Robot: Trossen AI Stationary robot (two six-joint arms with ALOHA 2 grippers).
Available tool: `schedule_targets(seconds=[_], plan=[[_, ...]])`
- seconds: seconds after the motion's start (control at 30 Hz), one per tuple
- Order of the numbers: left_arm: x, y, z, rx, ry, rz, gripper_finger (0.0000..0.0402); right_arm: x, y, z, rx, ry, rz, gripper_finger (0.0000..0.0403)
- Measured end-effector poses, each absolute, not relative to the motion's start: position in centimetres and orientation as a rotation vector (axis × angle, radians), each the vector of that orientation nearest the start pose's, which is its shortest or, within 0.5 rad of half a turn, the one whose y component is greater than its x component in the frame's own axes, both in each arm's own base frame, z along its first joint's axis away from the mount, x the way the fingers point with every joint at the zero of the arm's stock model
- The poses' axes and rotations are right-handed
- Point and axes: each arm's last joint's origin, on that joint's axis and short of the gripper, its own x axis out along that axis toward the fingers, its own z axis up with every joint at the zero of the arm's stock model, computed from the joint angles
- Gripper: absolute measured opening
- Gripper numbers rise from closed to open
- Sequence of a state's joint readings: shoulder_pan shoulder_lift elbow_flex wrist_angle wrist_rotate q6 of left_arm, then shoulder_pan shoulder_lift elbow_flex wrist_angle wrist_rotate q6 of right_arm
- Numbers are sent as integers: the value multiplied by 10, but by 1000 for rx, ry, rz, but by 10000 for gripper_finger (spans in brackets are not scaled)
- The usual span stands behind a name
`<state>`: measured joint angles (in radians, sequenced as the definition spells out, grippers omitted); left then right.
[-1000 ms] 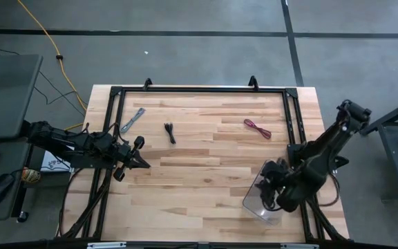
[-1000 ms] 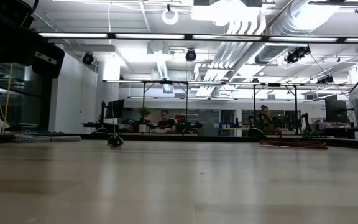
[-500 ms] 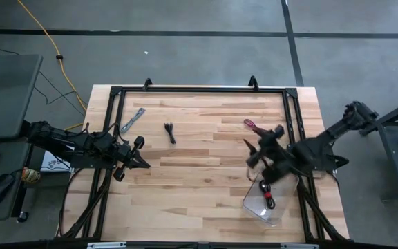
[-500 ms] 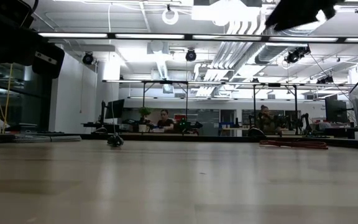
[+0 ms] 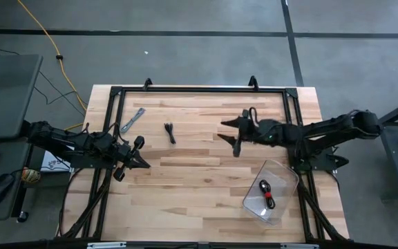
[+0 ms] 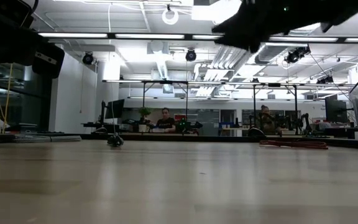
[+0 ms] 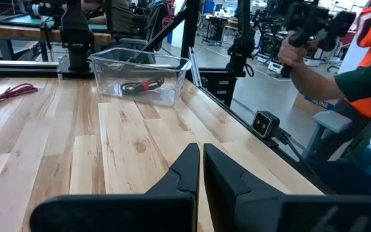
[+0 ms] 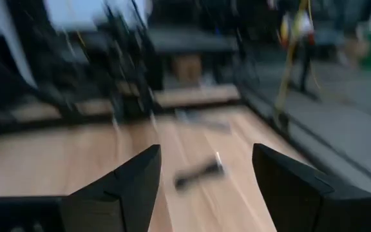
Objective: Pick and place USB-C Cables
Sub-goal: Put the gray charger cable into the transparent bin
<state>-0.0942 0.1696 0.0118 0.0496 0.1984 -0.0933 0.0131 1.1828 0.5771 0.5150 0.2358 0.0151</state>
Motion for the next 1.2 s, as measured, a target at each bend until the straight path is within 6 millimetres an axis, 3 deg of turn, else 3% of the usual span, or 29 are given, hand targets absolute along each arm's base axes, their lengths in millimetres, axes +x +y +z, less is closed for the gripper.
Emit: schedule_targets(seconds=[0.13, 0.37, 0.5, 0.63, 0.87, 1.2], plan=[[107, -14, 163, -52, 67, -236, 3, 250, -7, 257, -2, -42, -178, 236], [107, -12, 179, -13, -106, -171, 3, 250, -6, 260, 6, -74, -155, 236], [104, -8, 196, 76, -249, -10, 3, 250, -6, 261, 28, -82, -154, 236], [103, -2, 209, 97, -214, 193, 15, 250, -6, 261, 33, -88, -163, 236], [104, 0, 203, 16, -43, 261, 73, 250, -6, 260, 51, -83, -165, 236], [104, 2, 203, -61, -45, 302, 178, 250, -6, 260, 58, -77, -165, 236]])
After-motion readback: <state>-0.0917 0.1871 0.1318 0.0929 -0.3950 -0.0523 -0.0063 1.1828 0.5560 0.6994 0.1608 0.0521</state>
